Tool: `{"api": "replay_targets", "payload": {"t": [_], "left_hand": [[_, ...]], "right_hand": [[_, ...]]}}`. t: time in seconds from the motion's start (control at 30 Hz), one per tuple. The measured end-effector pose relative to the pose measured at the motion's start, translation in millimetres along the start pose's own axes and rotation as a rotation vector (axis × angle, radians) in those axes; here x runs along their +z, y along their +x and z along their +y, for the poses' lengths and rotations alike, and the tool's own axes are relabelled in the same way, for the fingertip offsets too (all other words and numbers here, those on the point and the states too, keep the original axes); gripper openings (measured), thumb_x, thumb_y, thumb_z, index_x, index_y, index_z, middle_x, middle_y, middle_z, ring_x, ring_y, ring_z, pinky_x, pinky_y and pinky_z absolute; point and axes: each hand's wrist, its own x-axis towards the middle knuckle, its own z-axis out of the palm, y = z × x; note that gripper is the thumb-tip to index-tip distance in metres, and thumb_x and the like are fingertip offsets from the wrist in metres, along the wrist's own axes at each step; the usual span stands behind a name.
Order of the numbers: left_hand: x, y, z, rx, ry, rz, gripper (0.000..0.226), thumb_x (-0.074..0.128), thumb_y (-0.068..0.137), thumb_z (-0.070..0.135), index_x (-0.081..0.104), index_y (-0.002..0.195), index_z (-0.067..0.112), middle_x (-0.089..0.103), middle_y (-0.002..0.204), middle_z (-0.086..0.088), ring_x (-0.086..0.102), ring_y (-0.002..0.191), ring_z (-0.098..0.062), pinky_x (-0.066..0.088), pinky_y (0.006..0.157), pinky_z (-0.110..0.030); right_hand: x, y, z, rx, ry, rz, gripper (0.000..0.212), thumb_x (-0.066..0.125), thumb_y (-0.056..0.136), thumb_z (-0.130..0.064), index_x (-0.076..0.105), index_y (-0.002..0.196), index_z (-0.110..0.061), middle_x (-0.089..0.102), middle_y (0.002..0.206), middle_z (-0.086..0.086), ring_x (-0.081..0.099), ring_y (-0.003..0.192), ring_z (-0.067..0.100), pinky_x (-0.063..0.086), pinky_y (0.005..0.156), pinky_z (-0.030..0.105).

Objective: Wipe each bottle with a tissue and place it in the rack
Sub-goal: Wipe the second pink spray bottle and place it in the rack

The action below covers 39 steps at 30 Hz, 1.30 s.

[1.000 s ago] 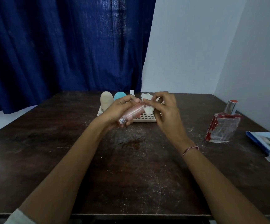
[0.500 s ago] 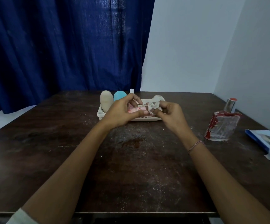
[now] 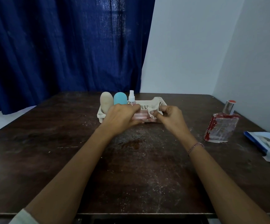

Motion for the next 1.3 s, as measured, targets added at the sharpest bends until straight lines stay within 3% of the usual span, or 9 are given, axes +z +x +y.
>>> {"api": "replay_targets", "payload": {"t": [0.23, 0.43, 0.53, 0.63, 0.73, 0.87, 1.0, 1.17, 1.3], "left_hand": [[-4.2, 0.6, 2.0, -0.133, -0.227, -0.091, 0.052, 0.058, 0.085, 0.051, 0.051, 0.125, 0.019, 0.063, 0.113, 0.000, 0.054, 0.094, -0.011, 0.042, 0.078, -0.027], [-3.9, -0.7, 6.6, -0.075, -0.185, -0.214, 0.036, 0.057, 0.089, 0.042, 0.053, 0.114, 0.016, 0.063, 0.106, -0.003, 0.049, 0.084, -0.009, 0.040, 0.073, -0.025], [-0.6, -0.6, 6.0, 0.007, -0.051, -0.155, 0.033, 0.054, 0.092, 0.041, 0.050, 0.115, 0.017, 0.065, 0.108, -0.004, 0.055, 0.088, -0.013, 0.040, 0.073, -0.023], [2.4, 0.1, 8.8, 0.029, -0.096, -0.092, 0.040, 0.055, 0.089, 0.047, 0.049, 0.114, 0.017, 0.063, 0.108, -0.004, 0.058, 0.091, -0.015, 0.041, 0.071, -0.024], [1.5, 2.3, 12.9, -0.090, -0.408, -0.071, 0.032, 0.055, 0.089, 0.044, 0.049, 0.109, 0.019, 0.062, 0.102, -0.001, 0.056, 0.085, -0.011, 0.046, 0.072, -0.026], [-5.2, 1.7, 19.6, -0.300, -0.977, -0.002, 0.032, 0.030, 0.098, 0.046, 0.047, 0.102, 0.020, 0.058, 0.084, -0.003, 0.057, 0.075, -0.016, 0.050, 0.069, -0.034], [-3.9, 5.6, 21.0, -0.482, -1.241, 0.003, 0.039, 0.023, 0.100, 0.047, 0.043, 0.118, 0.019, 0.055, 0.106, -0.001, 0.058, 0.094, -0.016, 0.047, 0.076, -0.026], [-5.3, 12.4, 15.6, -0.763, -1.804, 0.121, 0.036, 0.036, 0.098, 0.046, 0.047, 0.116, 0.016, 0.065, 0.084, -0.011, 0.066, 0.073, -0.022, 0.055, 0.069, -0.039], [-10.8, 15.8, 12.9, -0.800, -2.093, 0.192, 0.034, 0.034, 0.100, 0.042, 0.043, 0.117, 0.014, 0.063, 0.081, -0.010, 0.068, 0.069, -0.020, 0.058, 0.057, -0.039]], "right_hand": [[-3.2, -3.5, -9.1, -0.135, 0.183, -0.039, 0.036, 0.063, 0.075, 0.012, 0.071, 0.093, -0.017, 0.069, 0.095, -0.001, 0.063, 0.095, 0.012, 0.050, 0.085, 0.020], [3.7, -4.1, -6.9, -0.067, 0.030, -0.091, 0.022, 0.068, 0.079, -0.002, 0.071, 0.097, -0.014, 0.069, 0.094, -0.006, 0.062, 0.092, 0.008, 0.048, 0.087, 0.020], [3.8, -2.1, -4.1, 0.004, 0.045, -0.094, 0.020, 0.067, 0.083, -0.009, 0.069, 0.101, -0.002, 0.071, 0.089, -0.001, 0.064, 0.078, 0.003, 0.051, 0.072, 0.017], [2.2, -2.3, -4.9, 0.137, 0.384, -0.118, 0.018, 0.056, 0.091, -0.014, 0.069, 0.093, -0.002, 0.072, 0.076, -0.002, 0.066, 0.068, 0.005, 0.050, 0.062, 0.016], [2.3, -0.6, -3.9, 0.192, 0.610, -0.107, 0.028, 0.045, 0.097, -0.019, 0.066, 0.101, -0.001, 0.070, 0.095, 0.010, 0.065, 0.082, 0.015, 0.052, 0.074, 0.024], [12.3, -3.9, -6.0, 0.040, 0.403, -0.095, 0.020, 0.051, 0.094, -0.017, 0.066, 0.107, -0.016, 0.069, 0.102, -0.001, 0.061, 0.099, 0.011, 0.047, 0.091, 0.027], [18.8, -10.7, -11.3, -0.159, 0.259, 0.012, 0.030, 0.071, 0.076, -0.002, 0.067, 0.101, -0.020, 0.068, 0.095, -0.007, 0.063, 0.094, 0.011, 0.053, 0.080, 0.026], [35.9, -19.6, -15.2, -0.434, -0.024, -0.029, 0.027, 0.078, 0.070, -0.006, 0.072, 0.094, -0.016, 0.063, 0.090, -0.011, 0.058, 0.087, -0.002, 0.049, 0.074, 0.012], [29.0, -15.2, -17.3, -0.435, -0.006, 0.141, 0.024, 0.075, 0.070, -0.001, 0.072, 0.091, -0.013, 0.058, 0.087, -0.008, 0.054, 0.082, -0.004, 0.042, 0.070, 0.007]]}}
